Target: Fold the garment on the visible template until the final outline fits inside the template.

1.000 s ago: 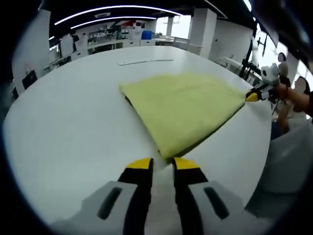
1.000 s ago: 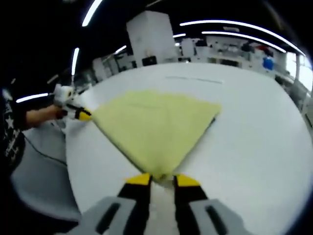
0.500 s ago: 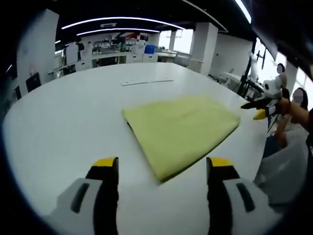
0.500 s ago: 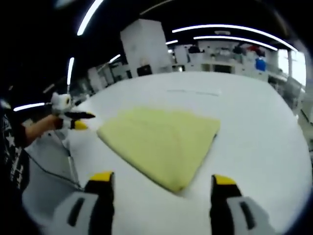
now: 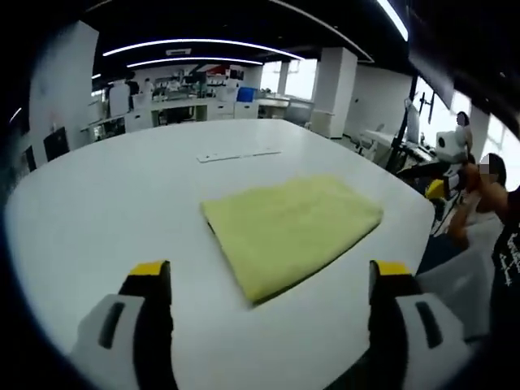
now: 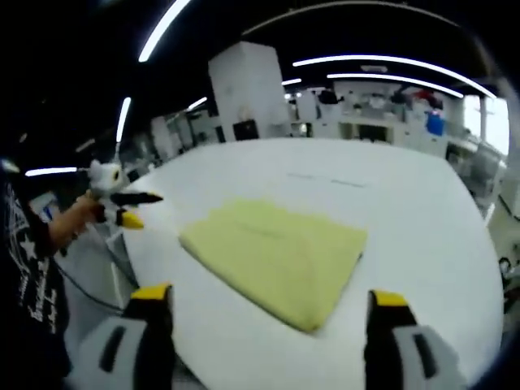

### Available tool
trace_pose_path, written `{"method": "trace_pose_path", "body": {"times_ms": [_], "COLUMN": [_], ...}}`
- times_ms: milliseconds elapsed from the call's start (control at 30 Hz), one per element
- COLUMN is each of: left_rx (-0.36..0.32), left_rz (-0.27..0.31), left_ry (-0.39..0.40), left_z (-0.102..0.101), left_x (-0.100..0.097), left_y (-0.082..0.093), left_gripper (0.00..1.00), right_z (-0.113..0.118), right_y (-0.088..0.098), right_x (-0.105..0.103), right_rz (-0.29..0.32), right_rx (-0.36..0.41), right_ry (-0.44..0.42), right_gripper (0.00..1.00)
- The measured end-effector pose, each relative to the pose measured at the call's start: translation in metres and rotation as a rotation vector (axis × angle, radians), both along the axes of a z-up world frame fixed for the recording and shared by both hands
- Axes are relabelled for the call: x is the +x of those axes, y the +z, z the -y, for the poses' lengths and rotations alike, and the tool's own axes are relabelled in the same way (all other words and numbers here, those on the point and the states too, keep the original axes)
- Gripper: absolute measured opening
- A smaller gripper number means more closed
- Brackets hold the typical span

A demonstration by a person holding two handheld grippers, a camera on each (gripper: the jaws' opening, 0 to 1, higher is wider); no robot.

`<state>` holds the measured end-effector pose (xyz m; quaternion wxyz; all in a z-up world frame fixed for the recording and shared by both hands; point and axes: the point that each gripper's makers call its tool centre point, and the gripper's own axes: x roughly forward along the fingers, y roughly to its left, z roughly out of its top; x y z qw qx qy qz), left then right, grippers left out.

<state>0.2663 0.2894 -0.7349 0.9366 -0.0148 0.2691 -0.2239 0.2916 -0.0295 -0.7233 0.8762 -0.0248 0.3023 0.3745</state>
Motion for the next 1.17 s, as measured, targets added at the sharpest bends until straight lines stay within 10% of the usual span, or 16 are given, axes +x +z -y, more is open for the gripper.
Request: {"method": "trace_pose_path", "body": {"times_ms": [1167], "left_rx": [0.048], "left_rz": [-0.029], "left_ry": [0.073], "left_z": [-0.019], "left_x": [-0.037], "left_y": [-0.012], "left_gripper": [0.96], "right_z": [0.022], "right_y": [0.009], "right_x": [-0.019], "right_rz": [0.046], "right_rx": [0.006], "right_ry": [-0.103], "right_gripper": [0.99]}}
